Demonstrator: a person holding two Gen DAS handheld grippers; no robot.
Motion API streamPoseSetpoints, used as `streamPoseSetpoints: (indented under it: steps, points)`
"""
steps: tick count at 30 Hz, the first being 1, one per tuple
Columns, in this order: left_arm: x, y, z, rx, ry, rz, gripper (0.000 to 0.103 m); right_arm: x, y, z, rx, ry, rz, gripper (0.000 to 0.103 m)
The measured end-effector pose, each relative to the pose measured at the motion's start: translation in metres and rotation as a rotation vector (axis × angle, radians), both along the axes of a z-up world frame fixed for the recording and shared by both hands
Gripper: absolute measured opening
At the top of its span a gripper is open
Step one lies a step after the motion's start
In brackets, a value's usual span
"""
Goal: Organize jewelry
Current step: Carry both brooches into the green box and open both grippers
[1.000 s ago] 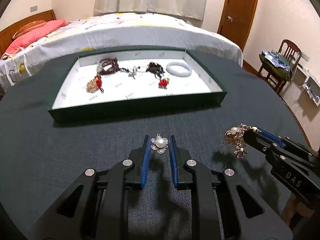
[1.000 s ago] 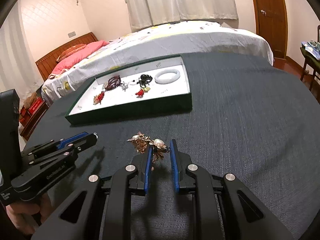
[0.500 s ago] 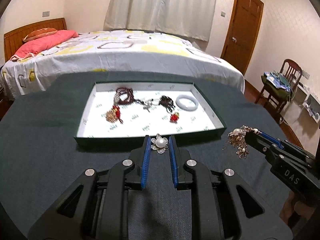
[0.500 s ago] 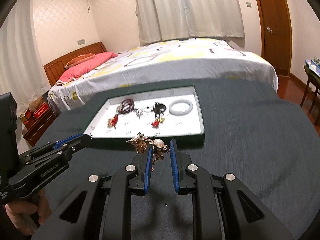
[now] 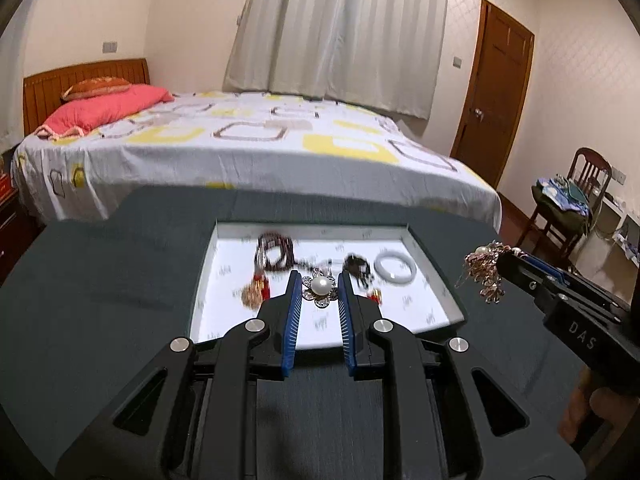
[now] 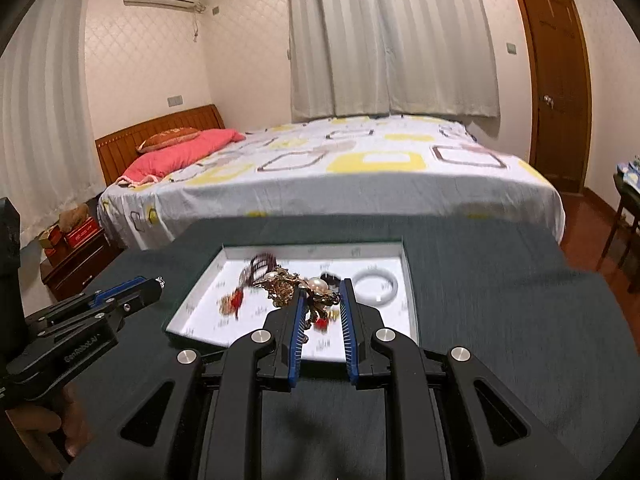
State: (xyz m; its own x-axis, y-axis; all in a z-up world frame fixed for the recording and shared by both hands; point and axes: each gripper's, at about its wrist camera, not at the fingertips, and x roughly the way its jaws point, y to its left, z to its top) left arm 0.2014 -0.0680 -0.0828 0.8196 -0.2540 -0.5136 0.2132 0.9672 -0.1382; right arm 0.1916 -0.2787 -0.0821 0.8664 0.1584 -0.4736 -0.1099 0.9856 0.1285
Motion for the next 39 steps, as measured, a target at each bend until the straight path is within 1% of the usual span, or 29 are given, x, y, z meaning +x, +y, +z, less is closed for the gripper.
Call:
streamPoseSetpoints:
  steps: [3,6,9,16,22,25,32,39]
  points:
    - [0.016,-0.003,0.0,-0.003,-0.027,0.012,0.018,0.013,0.001,-0.001,-0.012,-0.023,-0.007,0.018]
    - [0.032,-0.004,-0.006,-0.009,-0.028,0.022,0.018,0.027,-0.001,-0.008,-0.014,-0.039,-0.013,0.018]
    - [0.049,-0.009,-0.017,0.004,-0.017,0.032,0.018,0.04,-0.002,-0.019,-0.018,-0.028,-0.021,0.018]
    - [0.08,-0.018,-0.05,0.043,0.06,0.038,0.018,0.068,-0.001,-0.05,-0.051,0.048,-0.033,0.018]
    - [0.096,-0.02,-0.075,0.066,0.124,0.024,0.018,0.087,-0.001,-0.077,-0.07,0.143,-0.039,0.018]
    - [0.105,-0.02,-0.089,0.07,0.17,0.018,0.018,0.094,-0.002,-0.088,-0.07,0.186,-0.042,0.018]
    - [0.118,-0.018,-0.106,0.076,0.239,0.019,0.018,0.105,-0.004,-0.106,-0.074,0.262,-0.038,0.018]
    - [0.124,-0.02,-0.117,0.091,0.275,0.01,0.018,0.109,-0.005,-0.115,-0.068,0.296,-0.042,0.018]
